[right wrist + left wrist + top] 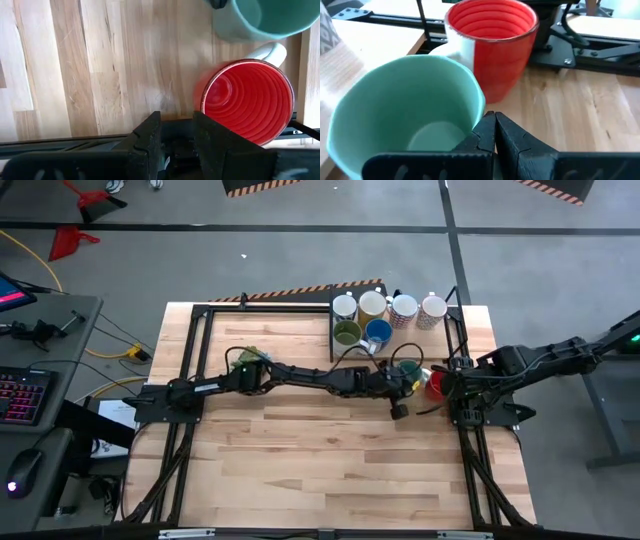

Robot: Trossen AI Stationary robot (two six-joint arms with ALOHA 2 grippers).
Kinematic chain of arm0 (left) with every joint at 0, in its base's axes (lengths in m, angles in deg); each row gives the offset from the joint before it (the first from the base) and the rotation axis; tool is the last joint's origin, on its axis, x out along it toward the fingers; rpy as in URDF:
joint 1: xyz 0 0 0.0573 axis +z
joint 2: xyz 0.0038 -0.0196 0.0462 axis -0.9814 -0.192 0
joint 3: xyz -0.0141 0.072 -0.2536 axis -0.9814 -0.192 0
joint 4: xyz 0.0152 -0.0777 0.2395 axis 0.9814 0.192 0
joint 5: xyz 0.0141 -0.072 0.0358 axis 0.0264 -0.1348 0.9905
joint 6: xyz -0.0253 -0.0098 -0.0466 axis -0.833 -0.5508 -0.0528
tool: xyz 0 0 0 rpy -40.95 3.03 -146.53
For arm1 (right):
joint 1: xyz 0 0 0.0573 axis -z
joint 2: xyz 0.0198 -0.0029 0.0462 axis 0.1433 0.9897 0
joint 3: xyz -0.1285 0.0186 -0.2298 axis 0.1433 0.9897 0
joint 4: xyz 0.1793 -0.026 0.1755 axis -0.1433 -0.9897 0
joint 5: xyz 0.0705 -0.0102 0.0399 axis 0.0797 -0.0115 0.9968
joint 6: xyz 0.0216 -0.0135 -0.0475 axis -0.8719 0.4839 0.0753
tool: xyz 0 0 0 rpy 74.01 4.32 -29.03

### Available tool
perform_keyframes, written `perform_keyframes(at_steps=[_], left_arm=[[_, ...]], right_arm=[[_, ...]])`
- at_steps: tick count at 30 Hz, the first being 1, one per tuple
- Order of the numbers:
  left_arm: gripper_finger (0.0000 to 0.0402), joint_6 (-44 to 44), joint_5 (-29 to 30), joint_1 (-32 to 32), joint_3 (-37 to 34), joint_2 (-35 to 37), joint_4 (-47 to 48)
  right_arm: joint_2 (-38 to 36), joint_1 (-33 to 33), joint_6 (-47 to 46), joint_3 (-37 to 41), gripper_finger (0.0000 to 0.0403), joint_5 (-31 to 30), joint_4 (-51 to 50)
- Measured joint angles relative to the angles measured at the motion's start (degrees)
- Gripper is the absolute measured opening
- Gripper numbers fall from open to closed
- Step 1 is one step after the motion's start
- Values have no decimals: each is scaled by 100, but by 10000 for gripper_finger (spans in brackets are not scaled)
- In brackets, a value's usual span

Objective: Place coffee mugs
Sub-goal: Put the green mug on the shelf

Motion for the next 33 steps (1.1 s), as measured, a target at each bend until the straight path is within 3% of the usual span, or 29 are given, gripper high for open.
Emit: perform_keyframes(at_steps=[9, 16, 26, 33], left_arm=[[0, 510, -584, -250, -52, 277, 363], [0, 994, -577, -524, -3, 811, 240], [0, 913, -555, -555, -9, 894, 720], [0, 645, -1924, -1020, -4, 889, 2554]], right_arm=[[-17, -1, 19, 0, 94, 5, -3], [-112, 0, -27, 0, 94, -14, 14], [-176, -1, -136, 0, 94, -4, 17], [-376, -1, -149, 0, 94, -2, 7]])
